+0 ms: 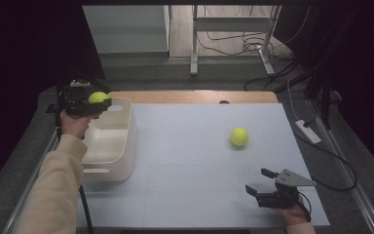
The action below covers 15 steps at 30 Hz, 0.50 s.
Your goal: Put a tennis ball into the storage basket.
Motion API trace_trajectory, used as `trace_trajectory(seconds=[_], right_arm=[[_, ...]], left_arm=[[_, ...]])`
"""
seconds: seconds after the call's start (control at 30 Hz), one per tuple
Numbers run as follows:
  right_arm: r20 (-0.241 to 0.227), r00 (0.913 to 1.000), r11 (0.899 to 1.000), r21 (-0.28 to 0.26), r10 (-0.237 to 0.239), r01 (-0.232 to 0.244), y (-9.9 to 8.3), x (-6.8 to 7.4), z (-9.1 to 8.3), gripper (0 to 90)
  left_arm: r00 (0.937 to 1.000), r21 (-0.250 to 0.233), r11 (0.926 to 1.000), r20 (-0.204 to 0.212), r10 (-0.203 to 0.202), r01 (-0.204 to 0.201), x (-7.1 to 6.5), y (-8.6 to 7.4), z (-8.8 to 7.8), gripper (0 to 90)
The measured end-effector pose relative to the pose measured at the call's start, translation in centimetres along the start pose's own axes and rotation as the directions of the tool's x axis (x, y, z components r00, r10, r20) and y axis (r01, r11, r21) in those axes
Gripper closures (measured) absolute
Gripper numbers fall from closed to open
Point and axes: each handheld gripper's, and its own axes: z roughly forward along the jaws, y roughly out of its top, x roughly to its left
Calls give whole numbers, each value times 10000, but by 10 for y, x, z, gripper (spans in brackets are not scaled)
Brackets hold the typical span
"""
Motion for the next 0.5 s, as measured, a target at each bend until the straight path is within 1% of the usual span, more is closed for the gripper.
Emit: trace_trajectory(seconds=[0.13,0.2,0.27,0.33,0.4,0.5], right_arm=[[-30,10000,10000,4,7,-7,0,0,0,112],[-26,10000,10000,9,6,-5,0,0,0,112],[-24,10000,10000,3,15,-15,0,0,0,112],[-27,10000,10000,5,5,-5,-1,0,0,112],[-27,10000,10000,17,5,-5,-1,0,0,112],[-13,10000,10000,25,-22,22,0,0,0,111]], left_arm=[[9999,290,9995,19,112,-112,0,-1,4,264],[9999,504,9986,35,126,-127,0,-2,7,264],[9999,615,9981,106,34,-41,1,-4,9,264],[9999,713,9974,100,119,-126,0,-5,10,264],[9999,751,9971,89,131,-137,1,-6,10,264],[9999,665,9977,89,85,-91,2,-6,9,264]])
